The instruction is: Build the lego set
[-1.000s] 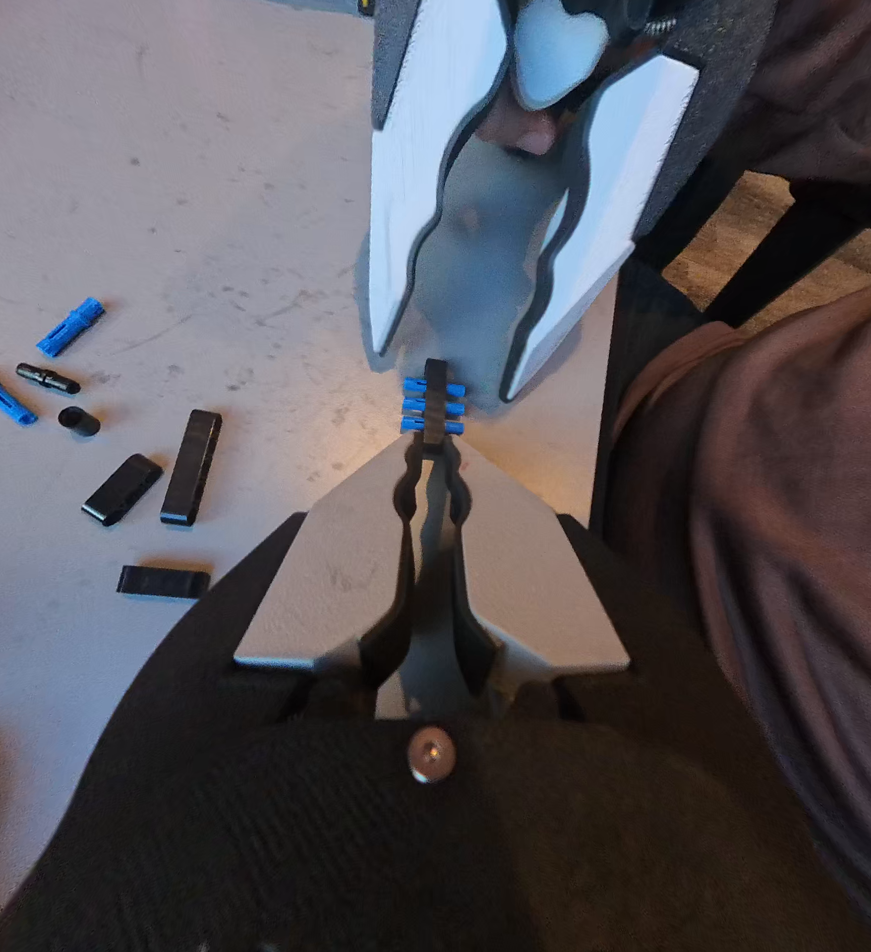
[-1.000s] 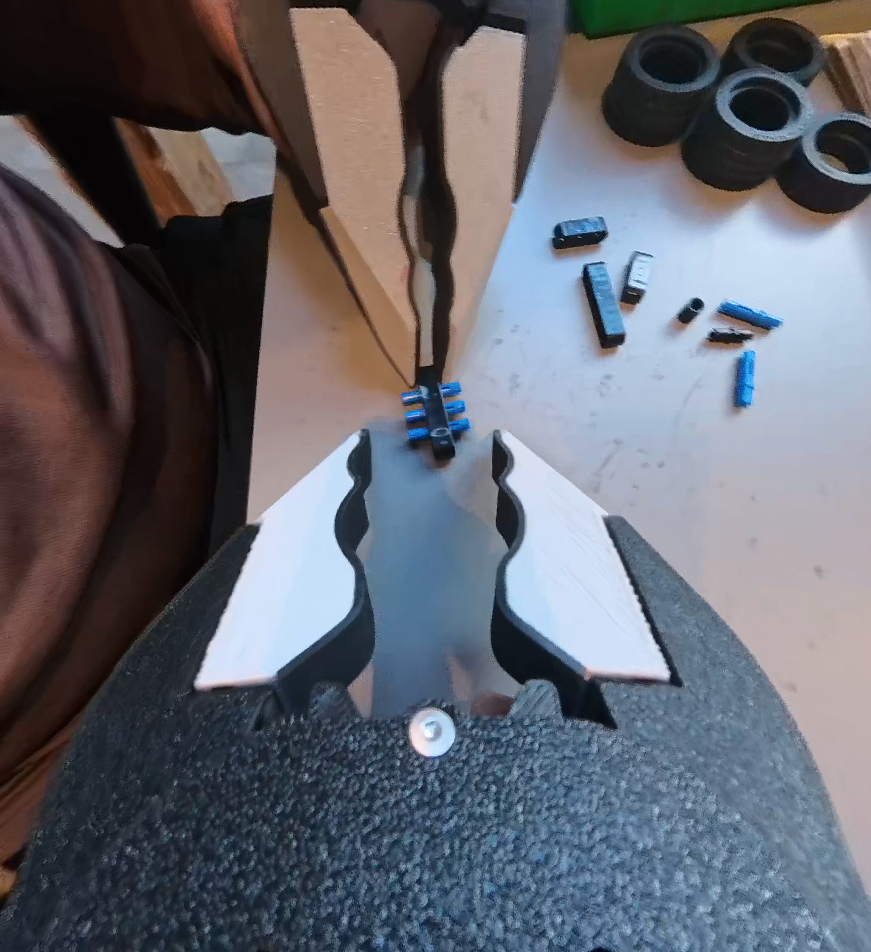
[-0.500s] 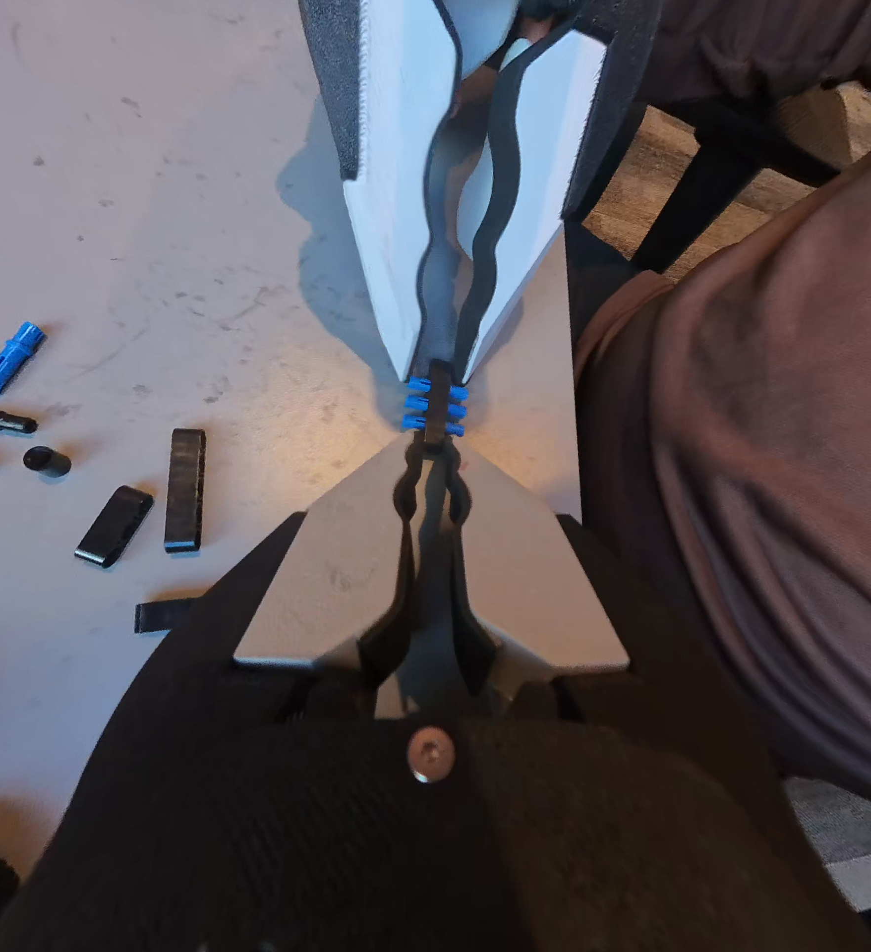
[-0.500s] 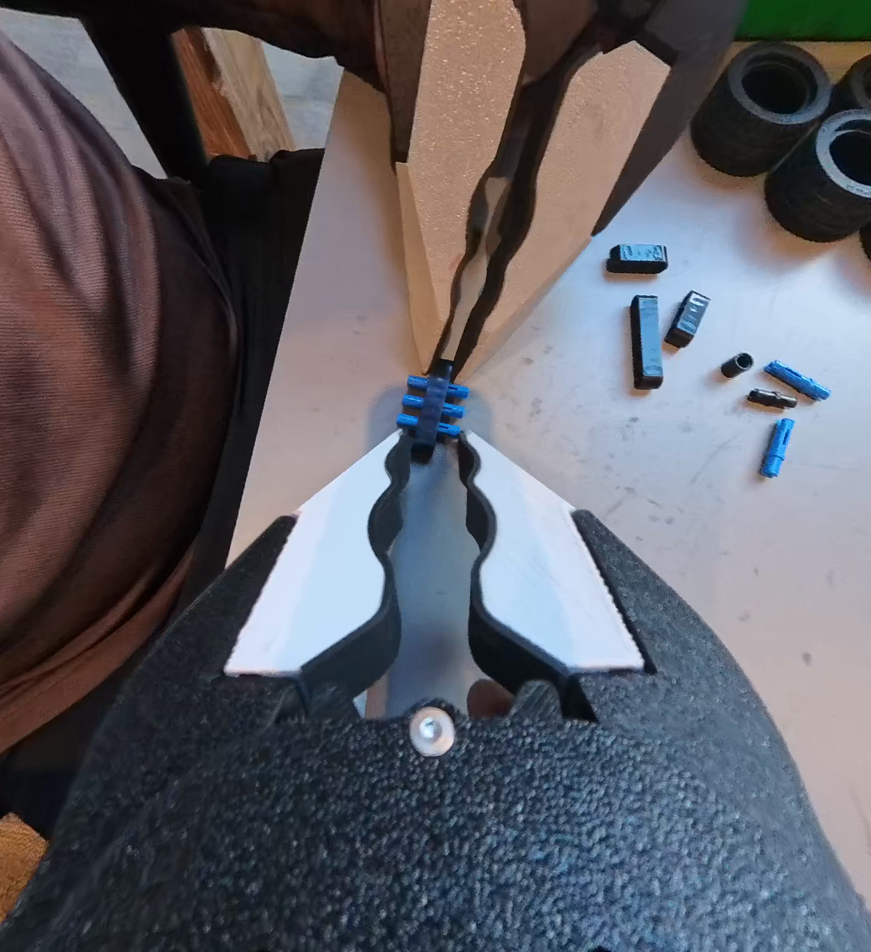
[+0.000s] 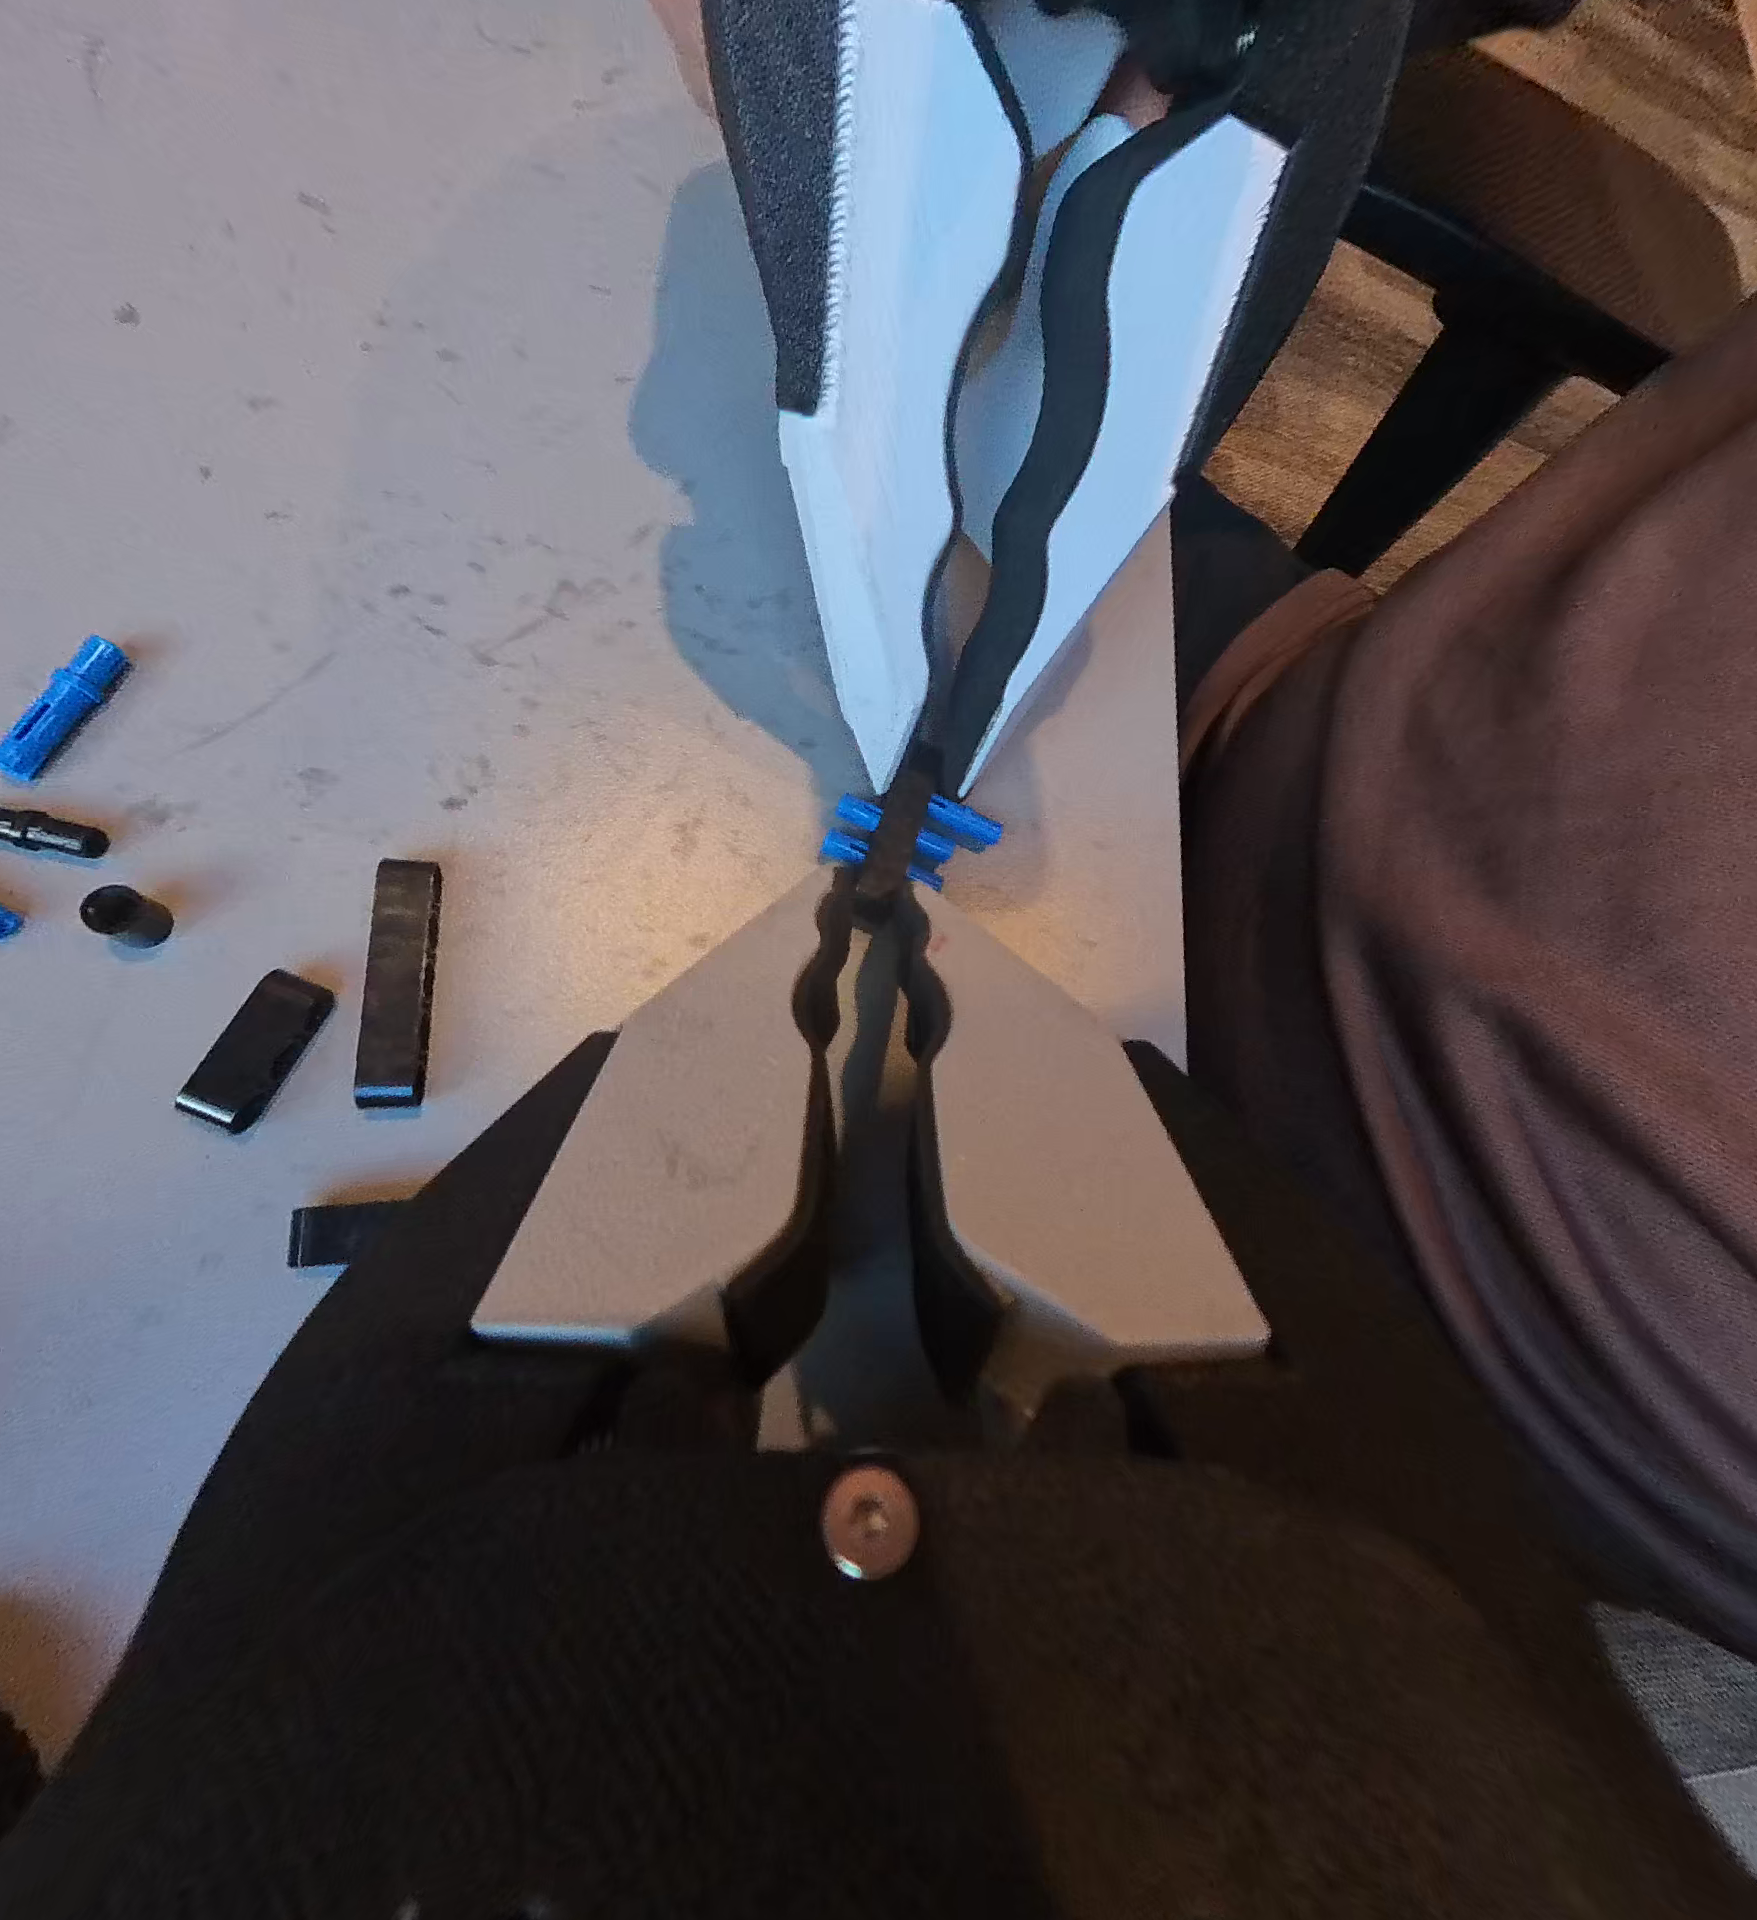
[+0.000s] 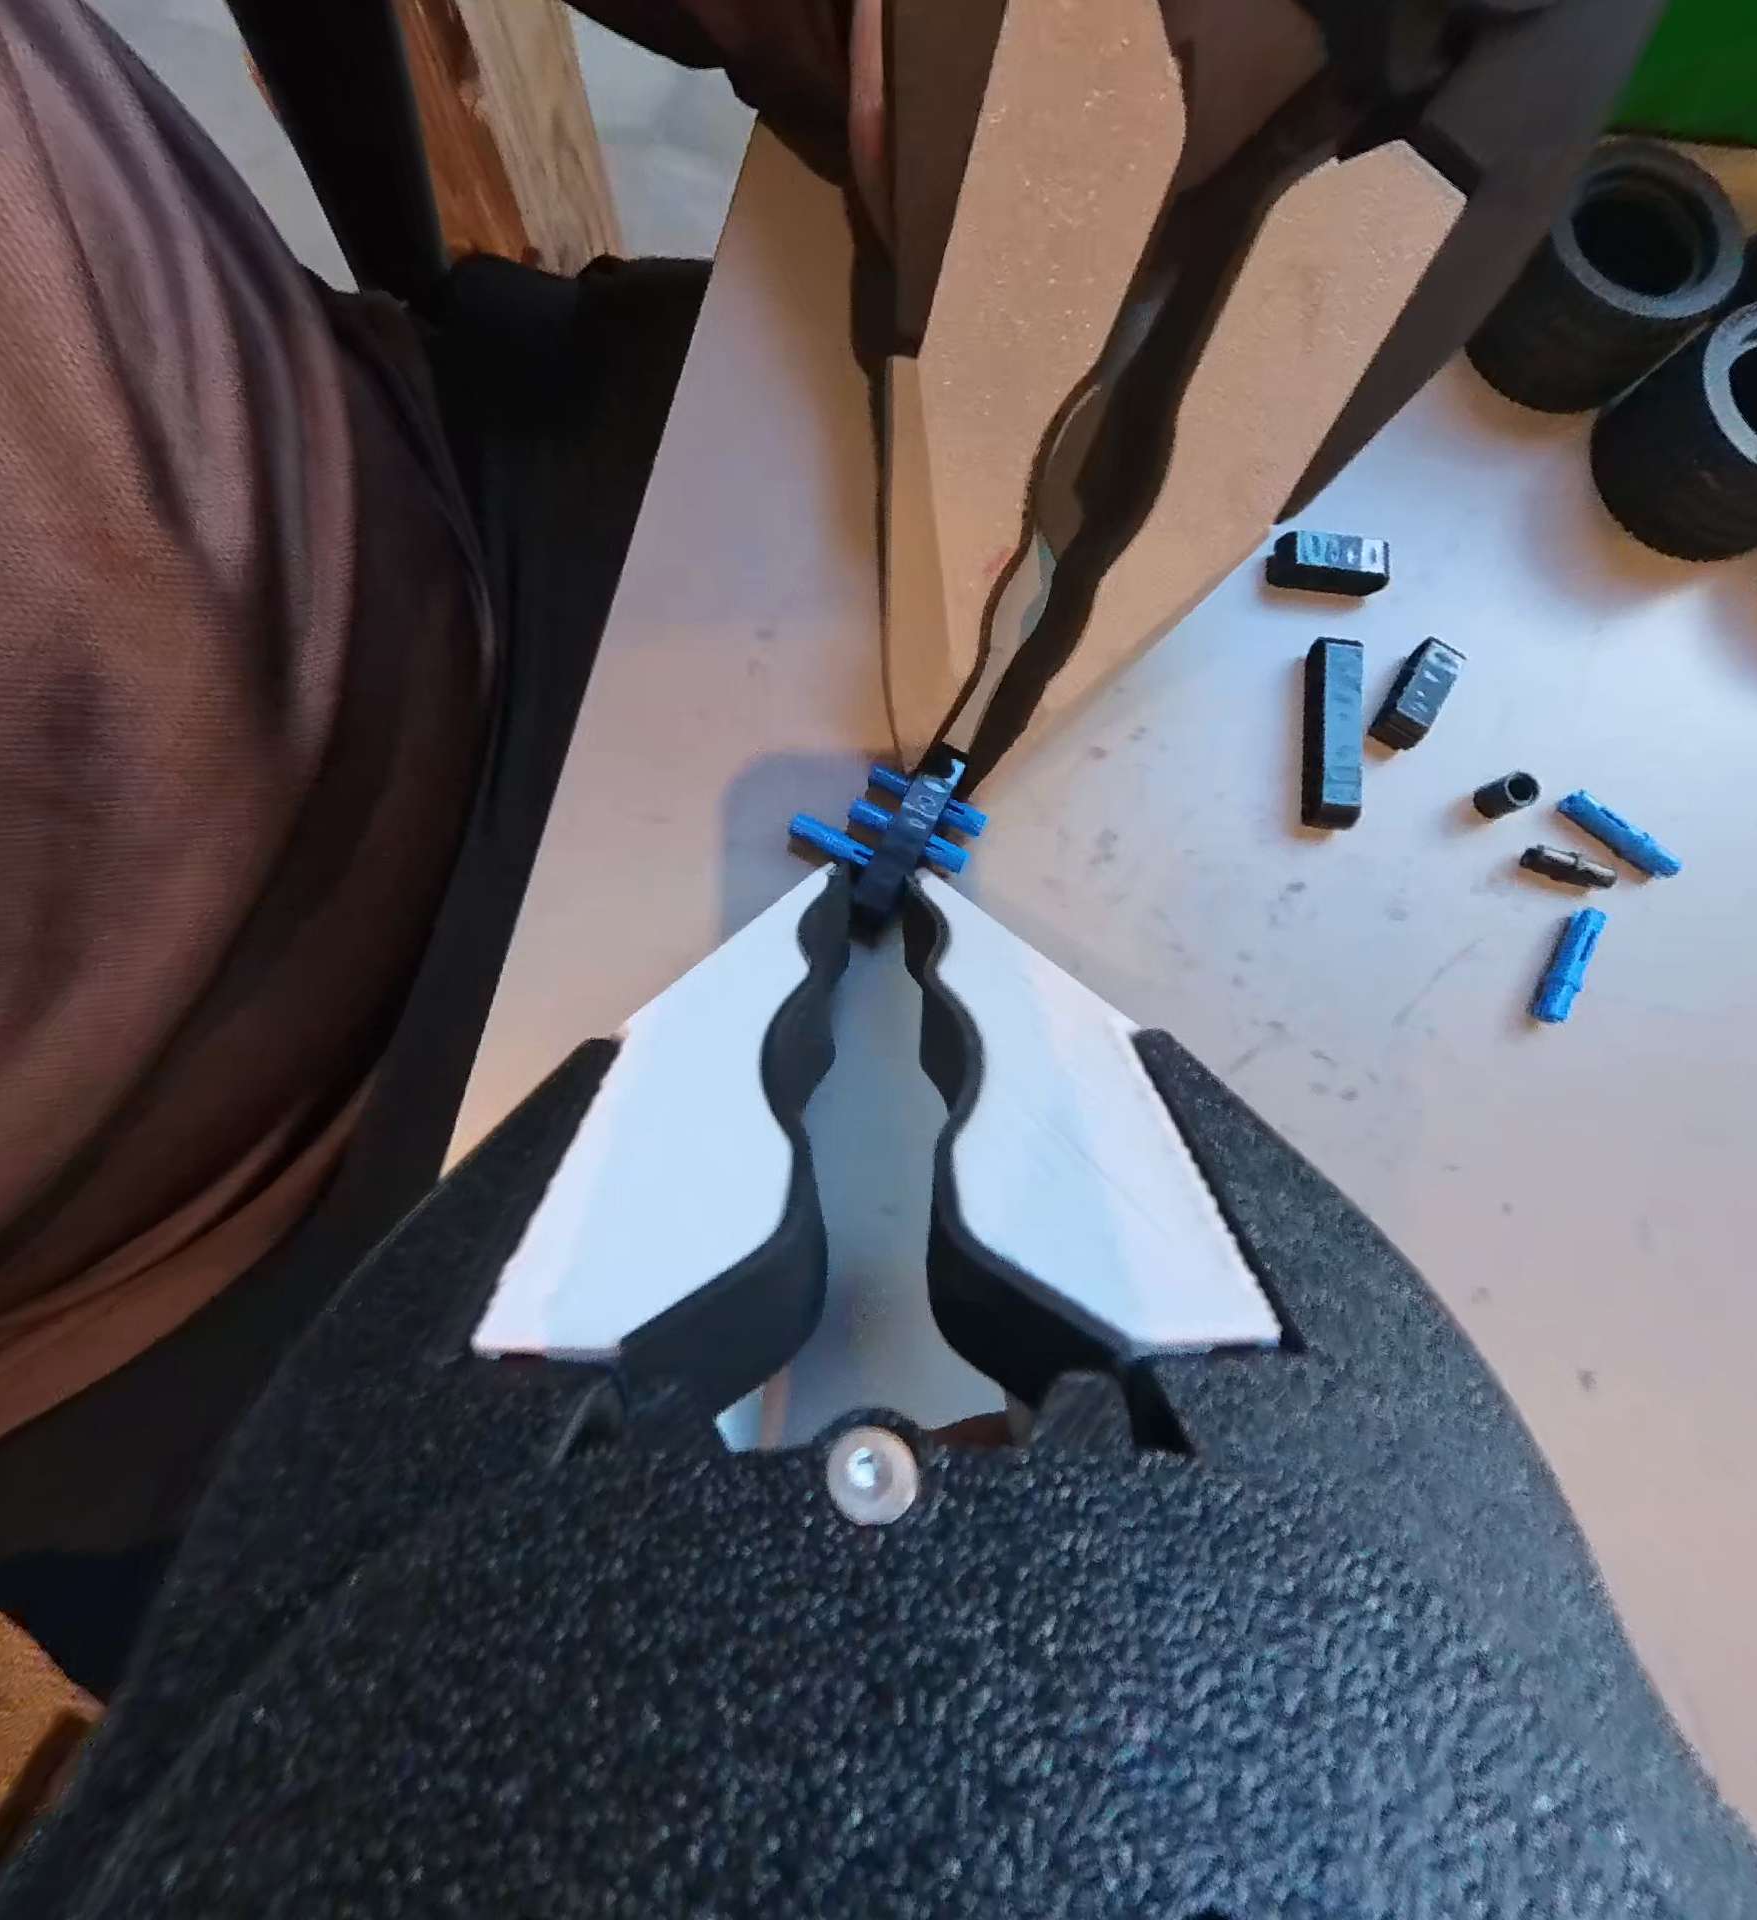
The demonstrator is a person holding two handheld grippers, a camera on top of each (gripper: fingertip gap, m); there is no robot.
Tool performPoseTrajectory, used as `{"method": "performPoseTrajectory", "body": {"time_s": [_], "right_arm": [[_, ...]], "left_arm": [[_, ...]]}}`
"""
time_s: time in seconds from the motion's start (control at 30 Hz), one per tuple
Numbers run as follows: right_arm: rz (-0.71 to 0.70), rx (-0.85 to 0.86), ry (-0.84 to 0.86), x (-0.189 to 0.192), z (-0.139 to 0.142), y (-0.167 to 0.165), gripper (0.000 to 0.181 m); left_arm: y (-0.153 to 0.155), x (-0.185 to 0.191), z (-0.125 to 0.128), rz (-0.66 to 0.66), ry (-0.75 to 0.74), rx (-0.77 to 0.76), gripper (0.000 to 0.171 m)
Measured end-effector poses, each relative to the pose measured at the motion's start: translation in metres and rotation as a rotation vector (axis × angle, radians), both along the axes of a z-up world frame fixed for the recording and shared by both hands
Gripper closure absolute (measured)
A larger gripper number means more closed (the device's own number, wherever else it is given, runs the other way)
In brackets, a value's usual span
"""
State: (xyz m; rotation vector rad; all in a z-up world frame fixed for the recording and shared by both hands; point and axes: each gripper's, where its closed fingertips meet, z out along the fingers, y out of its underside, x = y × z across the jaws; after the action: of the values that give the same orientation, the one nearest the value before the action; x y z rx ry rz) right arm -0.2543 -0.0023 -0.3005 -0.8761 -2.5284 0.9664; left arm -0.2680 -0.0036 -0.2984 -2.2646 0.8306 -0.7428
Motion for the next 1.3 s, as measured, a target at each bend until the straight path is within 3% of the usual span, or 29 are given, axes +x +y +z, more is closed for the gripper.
{"method": "performPoseTrajectory", "body": {"time_s": [0.1, 0.27, 0.37, 0.57, 0.67, 0.77, 1.1, 1.3], "right_arm": [[0.016, 0.022, -0.023, -0.001, 0.0, 0.001, 0.172], [-0.131, -0.054, -0.135, -0.001, 0.0, 0.014, 0.16], [-0.184, -0.07, -0.085, -0.004, 0.005, 0.016, 0.151], [-0.183, -0.039, -0.045, -0.013, 0.009, 0.009, 0.15], [-0.157, -0.053, -0.058, -0.018, 0.011, 0.011, 0.155], [-0.114, -0.03, -0.08, -0.02, 0.009, 0.013, 0.176], [-0.094, 0.059, -0.188, -0.02, 0.005, 0.017, 0.164], [-0.055, 0.061, -0.236, -0.016, 0.002, 0.013, 0.173]], "left_arm": [[0.0, 0.0, 0.0, 0.003, 0.003, 0.004, 0.165], [0.007, -0.005, 0.0, 0.058, 0.003, 0.009, 0.165], [0.01, -0.008, 0.0, 0.088, -0.003, 0.004, 0.166], [0.01, -0.008, 0.0, 0.087, 0.009, 0.015, 0.166], [0.01, -0.007, 0.0, 0.08, 0.009, 0.015, 0.166], [0.009, -0.007, 0.0, 0.074, 0.001, 0.008, 0.166], [0.009, -0.007, 0.0, 0.073, -0.002, 0.005, 0.166], [0.009, -0.007, 0.0, 0.073, 0.001, 0.008, 0.166]]}}
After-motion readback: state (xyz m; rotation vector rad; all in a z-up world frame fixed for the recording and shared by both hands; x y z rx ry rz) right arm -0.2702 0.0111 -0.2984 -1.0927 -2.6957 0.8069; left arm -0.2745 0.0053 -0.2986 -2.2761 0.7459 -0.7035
